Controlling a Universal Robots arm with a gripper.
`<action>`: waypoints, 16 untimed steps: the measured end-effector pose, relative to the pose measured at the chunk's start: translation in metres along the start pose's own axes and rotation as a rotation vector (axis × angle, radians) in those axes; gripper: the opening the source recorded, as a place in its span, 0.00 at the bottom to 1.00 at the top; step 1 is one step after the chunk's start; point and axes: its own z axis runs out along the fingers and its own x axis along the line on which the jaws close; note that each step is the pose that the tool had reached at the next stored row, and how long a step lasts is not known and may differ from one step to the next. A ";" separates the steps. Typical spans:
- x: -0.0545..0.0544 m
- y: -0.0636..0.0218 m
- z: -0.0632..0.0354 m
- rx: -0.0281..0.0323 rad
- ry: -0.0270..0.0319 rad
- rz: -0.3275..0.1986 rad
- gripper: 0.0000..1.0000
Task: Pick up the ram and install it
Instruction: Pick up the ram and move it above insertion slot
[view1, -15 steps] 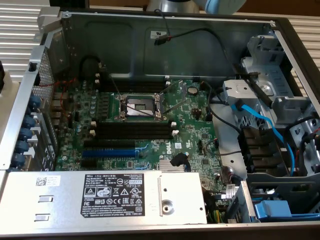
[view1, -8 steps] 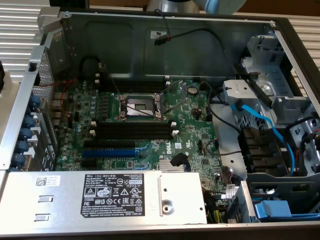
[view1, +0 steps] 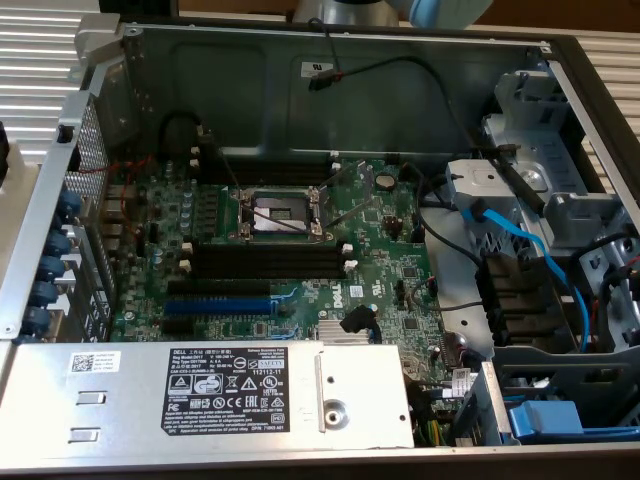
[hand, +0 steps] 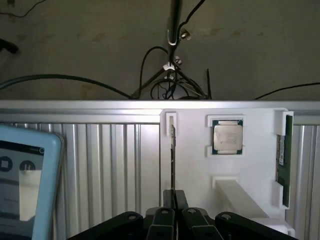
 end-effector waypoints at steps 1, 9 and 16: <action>0.001 -0.0034 -0.0032 -0.0006 -0.0001 0.000 0.12; 0.002 -0.0113 -0.0063 -0.0047 0.0001 0.000 0.12; 0.002 -0.0187 -0.0105 -0.0047 -0.0010 0.000 0.12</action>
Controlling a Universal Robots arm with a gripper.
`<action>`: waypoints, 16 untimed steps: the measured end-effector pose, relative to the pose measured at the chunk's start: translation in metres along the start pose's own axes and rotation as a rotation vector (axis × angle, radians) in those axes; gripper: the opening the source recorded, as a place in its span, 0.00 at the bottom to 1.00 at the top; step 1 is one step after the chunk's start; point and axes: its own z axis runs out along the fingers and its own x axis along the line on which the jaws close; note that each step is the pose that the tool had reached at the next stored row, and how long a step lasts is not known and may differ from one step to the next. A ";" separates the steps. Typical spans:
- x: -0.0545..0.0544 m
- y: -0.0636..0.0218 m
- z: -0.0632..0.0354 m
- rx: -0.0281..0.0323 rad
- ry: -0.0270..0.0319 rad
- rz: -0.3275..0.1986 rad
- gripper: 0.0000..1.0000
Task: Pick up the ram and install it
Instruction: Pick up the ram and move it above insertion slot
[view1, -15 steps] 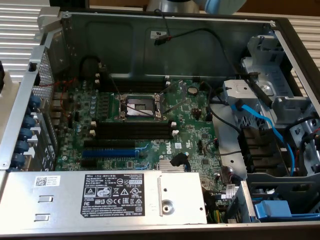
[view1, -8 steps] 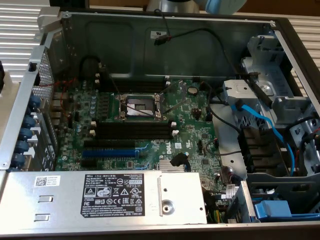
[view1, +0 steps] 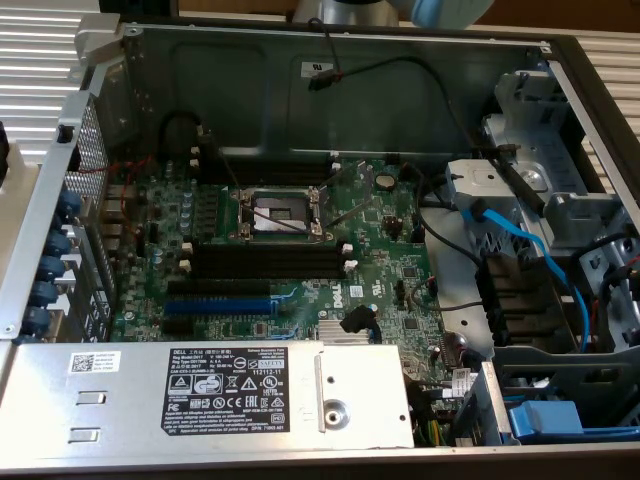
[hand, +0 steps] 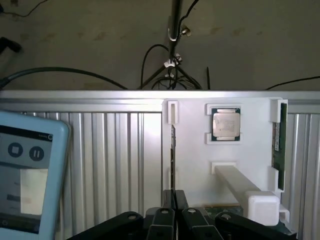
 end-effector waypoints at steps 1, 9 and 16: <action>0.000 -0.0024 -0.0014 0.0000 -0.0020 0.000 0.12; 0.001 -0.0202 -0.0147 -0.0003 -0.0177 0.001 0.12; 0.001 -0.0391 -0.0276 -0.0002 -0.0205 0.001 0.12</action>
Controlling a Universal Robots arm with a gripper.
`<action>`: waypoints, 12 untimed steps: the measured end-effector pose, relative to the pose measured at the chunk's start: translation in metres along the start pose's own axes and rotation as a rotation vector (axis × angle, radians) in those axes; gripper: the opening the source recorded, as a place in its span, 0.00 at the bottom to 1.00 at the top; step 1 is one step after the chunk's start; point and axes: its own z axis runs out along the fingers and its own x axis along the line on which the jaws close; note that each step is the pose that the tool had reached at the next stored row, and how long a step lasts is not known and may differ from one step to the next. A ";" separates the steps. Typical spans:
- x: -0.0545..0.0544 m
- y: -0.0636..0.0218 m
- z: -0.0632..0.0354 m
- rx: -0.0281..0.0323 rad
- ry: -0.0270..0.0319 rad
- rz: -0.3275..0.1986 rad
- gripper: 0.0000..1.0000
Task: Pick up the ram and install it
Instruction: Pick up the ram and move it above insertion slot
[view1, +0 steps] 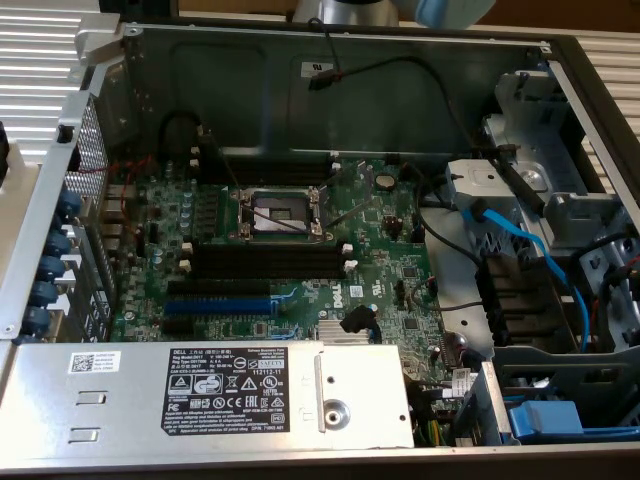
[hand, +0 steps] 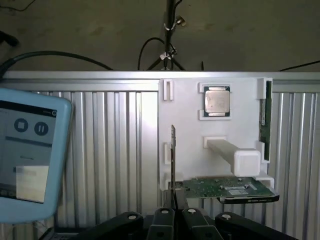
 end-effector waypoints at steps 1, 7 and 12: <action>0.000 -0.0027 -0.0017 -0.0002 -0.0001 0.000 0.12; 0.002 -0.0210 -0.0141 -0.0002 -0.0008 0.000 0.12; 0.003 -0.0383 -0.0250 -0.0003 -0.0009 0.000 0.12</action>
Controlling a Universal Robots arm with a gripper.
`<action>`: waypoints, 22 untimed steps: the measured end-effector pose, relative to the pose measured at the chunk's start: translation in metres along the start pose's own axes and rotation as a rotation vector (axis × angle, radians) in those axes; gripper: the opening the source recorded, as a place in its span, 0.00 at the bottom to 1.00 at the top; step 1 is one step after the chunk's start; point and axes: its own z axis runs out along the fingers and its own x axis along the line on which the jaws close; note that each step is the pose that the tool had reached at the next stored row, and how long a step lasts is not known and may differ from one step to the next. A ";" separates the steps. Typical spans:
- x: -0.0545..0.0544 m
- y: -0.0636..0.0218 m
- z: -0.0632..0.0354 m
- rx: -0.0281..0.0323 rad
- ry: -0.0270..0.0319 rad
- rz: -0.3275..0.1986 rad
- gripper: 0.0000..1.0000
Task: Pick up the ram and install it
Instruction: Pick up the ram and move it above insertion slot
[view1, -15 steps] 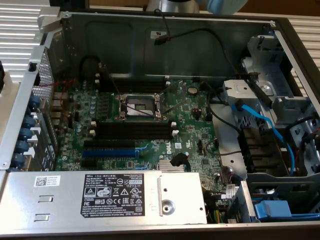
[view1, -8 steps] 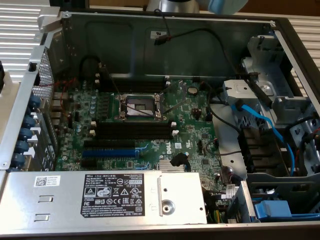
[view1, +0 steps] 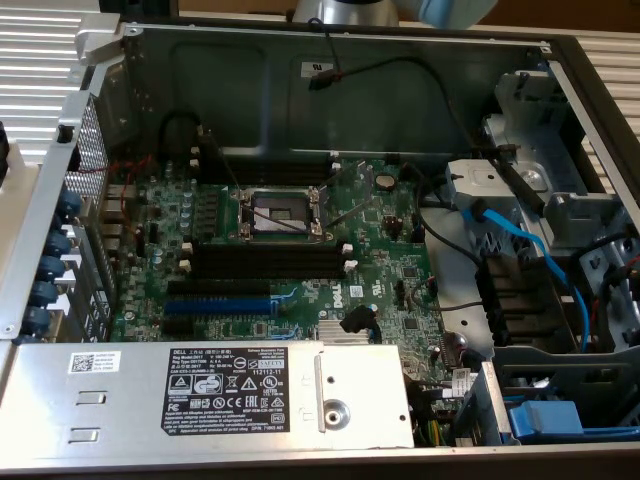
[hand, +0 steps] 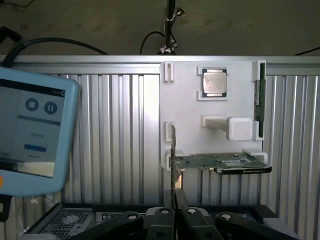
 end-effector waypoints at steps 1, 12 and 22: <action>0.000 -0.0036 -0.0018 -0.0002 0.0001 0.000 0.12; 0.003 -0.0538 -0.0201 -0.0087 0.0002 0.000 0.12; 0.009 -0.1002 -0.0320 -0.0180 0.0003 0.000 0.12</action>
